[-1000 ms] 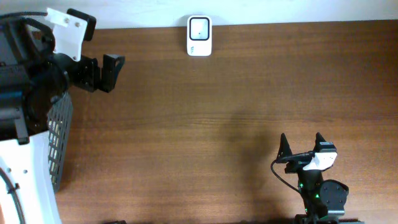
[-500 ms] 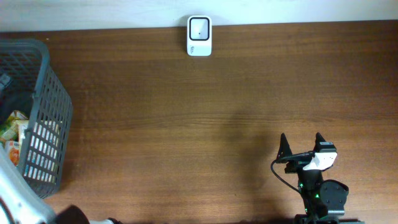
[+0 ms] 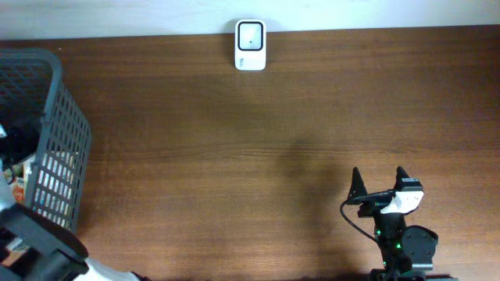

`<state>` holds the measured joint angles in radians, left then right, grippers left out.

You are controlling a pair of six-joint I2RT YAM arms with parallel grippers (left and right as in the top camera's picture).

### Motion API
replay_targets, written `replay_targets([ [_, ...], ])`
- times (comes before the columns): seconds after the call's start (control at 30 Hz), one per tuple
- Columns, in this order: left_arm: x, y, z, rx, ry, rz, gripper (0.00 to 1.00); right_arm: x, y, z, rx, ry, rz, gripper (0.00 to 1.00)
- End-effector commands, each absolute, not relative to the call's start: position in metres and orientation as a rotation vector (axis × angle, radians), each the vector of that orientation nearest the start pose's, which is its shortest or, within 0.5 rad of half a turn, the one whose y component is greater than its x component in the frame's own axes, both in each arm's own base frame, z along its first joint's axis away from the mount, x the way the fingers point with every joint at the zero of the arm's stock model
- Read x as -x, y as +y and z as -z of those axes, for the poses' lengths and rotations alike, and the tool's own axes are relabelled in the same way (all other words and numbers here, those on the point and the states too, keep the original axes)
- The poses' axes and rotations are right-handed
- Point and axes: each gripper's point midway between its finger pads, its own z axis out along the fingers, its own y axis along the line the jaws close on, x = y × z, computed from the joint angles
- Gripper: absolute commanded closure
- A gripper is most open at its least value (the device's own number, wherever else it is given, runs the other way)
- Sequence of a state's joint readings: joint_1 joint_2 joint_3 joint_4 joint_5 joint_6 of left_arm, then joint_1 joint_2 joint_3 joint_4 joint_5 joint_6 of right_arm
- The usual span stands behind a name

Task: Scan the item barcode
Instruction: 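Reach the left gripper into the grey basket and grasp a snack bag, then lift the bag out with the left gripper and drop it mid-table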

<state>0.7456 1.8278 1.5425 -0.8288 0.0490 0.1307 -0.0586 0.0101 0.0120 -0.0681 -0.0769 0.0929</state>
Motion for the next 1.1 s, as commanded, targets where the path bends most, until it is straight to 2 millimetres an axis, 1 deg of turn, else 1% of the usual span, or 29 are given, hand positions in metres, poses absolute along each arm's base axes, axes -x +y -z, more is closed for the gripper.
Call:
replay_targets([
  [0.0, -0.334, 0.299, -0.087, 0.694, 2.718, -0.172, 0.02, -0.246, -0.003, -0.158, -0.066, 1.637, -0.077, 0.01],
  [0.03, -0.329, 0.309, -0.069, 0.719, 2.752, -0.221, 0.03, -0.246, -0.003, -0.158, -0.066, 1.637, -0.077, 0.01],
  [0.1, -0.330, 0.313, -0.057, 0.665, 2.778, -0.223, 0.04, -0.246, -0.003, -0.158, -0.066, 1.637, -0.077, 0.02],
  [0.13, -0.331, 0.314, -0.051, 0.665, 2.782, -0.220, 0.04, -0.246, -0.003, -0.158, -0.066, 1.637, -0.077, 0.01],
  [0.27, -0.333, 0.305, -0.022, 0.643, 2.833, -0.124, 0.07, -0.246, -0.003, -0.159, -0.066, 1.637, -0.077, 0.01],
  [0.3, -0.331, 0.304, -0.016, 0.647, 2.847, -0.113, 0.11, -0.246, -0.003, -0.158, -0.066, 1.637, -0.077, 0.01],
  [0.33, -0.330, 0.303, -0.012, 0.649, 2.856, -0.105, 0.27, -0.246, -0.003, -0.158, -0.066, 1.637, -0.077, 0.01],
  [0.37, -0.330, 0.303, -0.012, 0.649, 2.857, -0.105, 0.52, -0.246, -0.003, -0.159, -0.066, 1.637, -0.077, 0.01],
  [0.4, -0.330, 0.303, -0.013, 0.649, 2.855, -0.107, 0.84, -0.246, -0.003, -0.159, -0.066, 1.637, -0.077, 0.01],
  [0.47, -0.331, 0.304, -0.013, 0.649, 2.854, -0.107, 1.00, -0.246, -0.003, -0.158, -0.066, 1.637, -0.077, 0.01],
  [0.53, -0.330, 0.303, -0.014, 0.650, 2.856, -0.105, 1.00, -0.246, -0.003, -0.158, -0.066, 1.637, -0.077, 0.01],
  [0.57, -0.331, 0.304, -0.018, 0.651, 2.856, -0.105, 1.00, -0.246, -0.003, -0.158, -0.066, 1.637, -0.077, 0.01],
  [0.63, -0.337, 0.310, -0.035, 0.702, 2.826, -0.110, 1.00, -0.246, -0.003, -0.158, -0.066, 1.637, -0.077, 0.01],
  [0.67, -0.342, 0.315, -0.050, 0.749, 2.796, -0.117, 1.00, -0.246, -0.003, -0.158, -0.066, 1.637, -0.077, 0.01],
  [0.7, -0.355, 0.324, -0.090, 0.811, 2.718, -0.127, 1.00, -0.246, -0.003, -0.158, -0.066, 1.637, -0.077, 0.01],
  [0.73, -0.367, 0.326, -0.120, 0.798, 2.660, -0.105, 1.00, -0.246, -0.003, -0.158, -0.066, 1.637, -0.077, 0.01],
  [0.77, -0.379, 0.326, -0.155, 0.789, 2.584, -0.071, 1.00, -0.246, -0.003, -0.158, -0.066, 1.637, -0.077, 0.01],
  [0.8, -0.390, 0.322, -0.191, 0.767, 2.505, -0.025, 1.00, -0.246, -0.003, -0.158, -0.066, 1.637, -0.077, 0.01],
  [0.83, -0.401, 0.314, -0.240, 0.711, 2.409, 0.010, 1.00, -0.246, -0.003, -0.158, -0.066, 1.637, -0.077, 0.01],
  [0.9, -0.403, 0.297, -0.323, 0.595, 2.260, 0.008, 1.00, -0.246, -0.003, -0.159, -0.066, 1.637, -0.077, 0.01],
  [0.93, -0.400, 0.276, -0.378, 0.506, 2.147, 0.033, 1.00, -0.246, -0.003, -0.158, -0.066, 1.637, -0.077, 0.01],
  [0.97, -0.392, 0.244, -0.431, 0.405, 2.033, 0.106, 1.00, -0.246, -0.003, -0.158, -0.066, 1.637, -0.077, 0.01],
  [1.0, -0.388, 0.223, -0.451, 0.337, 1.991, 0.156, 1.00, -0.246, -0.003, -0.158, -0.066, 1.637, -0.077, 0.01],
  [1.03, -0.382, 0.193, -0.472, 0.251, 1.953, 0.219, 1.00, -0.246, -0.003, -0.159, -0.066, 1.637, -0.077, 0.01],
  [1.07, -0.378, 0.171, -0.481, 0.197, 1.942, 0.262, 1.00, -0.246, -0.003, -0.158, -0.066, 1.637, -0.077, 0.01],
])
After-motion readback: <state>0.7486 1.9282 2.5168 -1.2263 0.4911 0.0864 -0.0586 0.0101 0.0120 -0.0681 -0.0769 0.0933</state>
